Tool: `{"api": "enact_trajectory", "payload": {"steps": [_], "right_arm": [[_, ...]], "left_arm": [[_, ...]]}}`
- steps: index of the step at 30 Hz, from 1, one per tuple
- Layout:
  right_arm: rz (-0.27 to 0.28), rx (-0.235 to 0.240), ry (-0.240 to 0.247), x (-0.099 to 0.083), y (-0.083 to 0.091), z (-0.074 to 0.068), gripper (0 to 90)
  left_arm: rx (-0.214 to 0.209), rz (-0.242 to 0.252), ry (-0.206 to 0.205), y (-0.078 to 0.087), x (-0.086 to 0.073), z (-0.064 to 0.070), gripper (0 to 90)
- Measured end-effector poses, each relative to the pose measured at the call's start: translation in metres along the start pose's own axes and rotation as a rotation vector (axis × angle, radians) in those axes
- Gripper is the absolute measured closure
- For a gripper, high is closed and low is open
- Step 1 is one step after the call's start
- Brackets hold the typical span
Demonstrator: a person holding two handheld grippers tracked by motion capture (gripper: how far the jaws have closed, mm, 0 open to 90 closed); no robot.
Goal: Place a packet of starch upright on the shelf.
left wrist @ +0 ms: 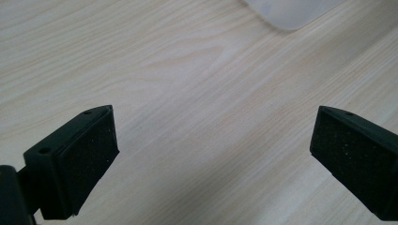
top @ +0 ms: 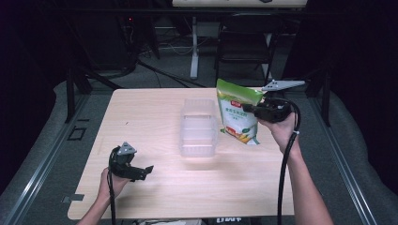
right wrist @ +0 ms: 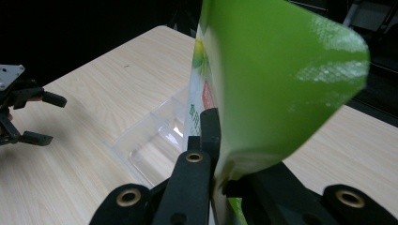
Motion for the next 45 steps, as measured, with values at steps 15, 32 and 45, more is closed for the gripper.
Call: {"api": "enact_trajectory", "payload": {"steps": [15, 32, 45], "right_arm": [[0.000, 0.046, 0.018, 0.010, -0.021, -0.015, 90.0], [0.016, 0.099, 0.021, 0.021, -0.043, -0.032, 90.0], [0.017, 0.128, 0.030, 0.026, -0.059, -0.044, 90.0]], "left_arm": [[-0.001, -0.001, 0.000, 0.000, 0.000, 0.000, 1.0], [-0.001, -0.001, -0.002, 0.000, 0.000, 0.000, 1.1], [-0.005, -0.002, -0.001, 0.000, -0.001, 0.000, 1.1]]}}
Point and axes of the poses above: each handheld gripper's, and its own axes: y roughly backward along the jaws, x roughly out of its top, z roughly to its right, the point moved 9 cm from there along -y, roughly forward along the jaws, and after that the axes turned 15 degrees about z, right-handed, at the moved point
